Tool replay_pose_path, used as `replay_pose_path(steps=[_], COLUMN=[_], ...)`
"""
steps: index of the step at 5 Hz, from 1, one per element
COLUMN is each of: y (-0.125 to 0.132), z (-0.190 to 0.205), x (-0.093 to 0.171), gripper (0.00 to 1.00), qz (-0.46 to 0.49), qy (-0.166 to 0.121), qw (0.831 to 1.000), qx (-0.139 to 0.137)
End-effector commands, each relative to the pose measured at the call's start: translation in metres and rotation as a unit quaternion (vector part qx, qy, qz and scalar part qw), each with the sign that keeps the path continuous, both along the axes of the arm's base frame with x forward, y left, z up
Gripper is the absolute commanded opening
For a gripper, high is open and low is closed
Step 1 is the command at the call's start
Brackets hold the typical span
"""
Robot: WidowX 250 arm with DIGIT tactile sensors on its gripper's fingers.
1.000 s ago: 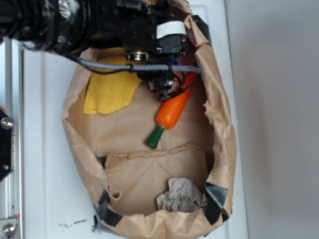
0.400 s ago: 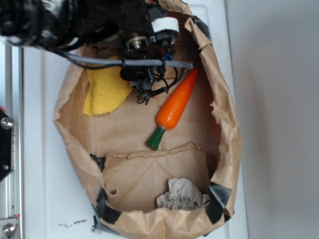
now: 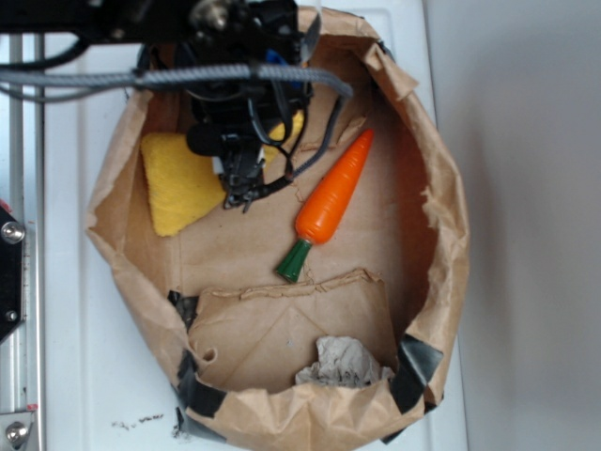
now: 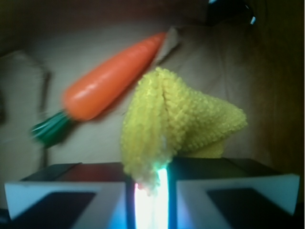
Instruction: Grab the yellow cloth.
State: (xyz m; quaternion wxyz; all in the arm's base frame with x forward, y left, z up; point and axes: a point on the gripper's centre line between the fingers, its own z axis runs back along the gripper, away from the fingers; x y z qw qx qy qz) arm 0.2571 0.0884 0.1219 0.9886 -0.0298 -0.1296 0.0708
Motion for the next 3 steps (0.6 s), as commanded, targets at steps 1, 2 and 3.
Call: replay_pose_path(steps=[1, 2, 3], y=[-0.041, -0.048, -0.050], z=[0.055, 0.052, 0.042], x=[0.005, 0.020, 0.015], gripper=[0.00, 0.00, 0.00], qz=[-0.028, -0.019, -0.023], qy=[0.012, 0.017, -0.007], qw=[0.999, 0.999, 1.000], qx=[-0.017, -0.023, -0.007])
